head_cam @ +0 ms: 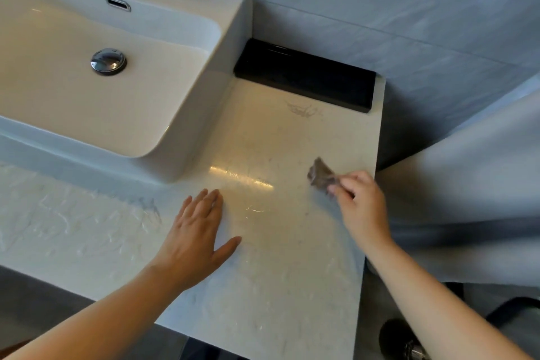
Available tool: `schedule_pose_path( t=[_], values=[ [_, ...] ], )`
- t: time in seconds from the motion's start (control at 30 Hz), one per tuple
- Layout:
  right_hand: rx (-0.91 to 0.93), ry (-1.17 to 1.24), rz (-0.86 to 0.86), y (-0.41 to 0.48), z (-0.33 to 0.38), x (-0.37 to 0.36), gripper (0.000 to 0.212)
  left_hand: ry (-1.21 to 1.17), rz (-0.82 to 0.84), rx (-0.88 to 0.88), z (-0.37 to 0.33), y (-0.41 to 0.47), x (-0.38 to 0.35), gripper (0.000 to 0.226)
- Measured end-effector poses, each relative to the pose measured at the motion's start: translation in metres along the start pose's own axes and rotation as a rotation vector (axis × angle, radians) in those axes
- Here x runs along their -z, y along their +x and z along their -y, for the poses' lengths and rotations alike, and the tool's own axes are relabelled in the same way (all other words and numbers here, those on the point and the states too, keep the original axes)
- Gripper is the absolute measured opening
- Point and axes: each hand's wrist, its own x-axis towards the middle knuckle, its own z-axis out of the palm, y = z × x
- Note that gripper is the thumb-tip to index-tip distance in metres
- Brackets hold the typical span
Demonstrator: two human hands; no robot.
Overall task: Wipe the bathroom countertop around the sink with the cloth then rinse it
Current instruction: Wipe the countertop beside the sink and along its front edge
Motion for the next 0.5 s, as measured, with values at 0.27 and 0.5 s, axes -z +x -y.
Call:
schedule_pose_path(
  t=[0.27,0.5],
  values=[
    [-0.174,-0.07,-0.093,0.062,-0.052,0.008,0.025,-0.027,0.006,-0.074,-0.039,-0.007,-0.013,0.091],
    [-0.083,-0.027,-0.107,-0.016,-0.035,-0.009,0.024,0.078,0.068,-0.038,-0.035,-0.005,-0.019,0.09]
  ],
)
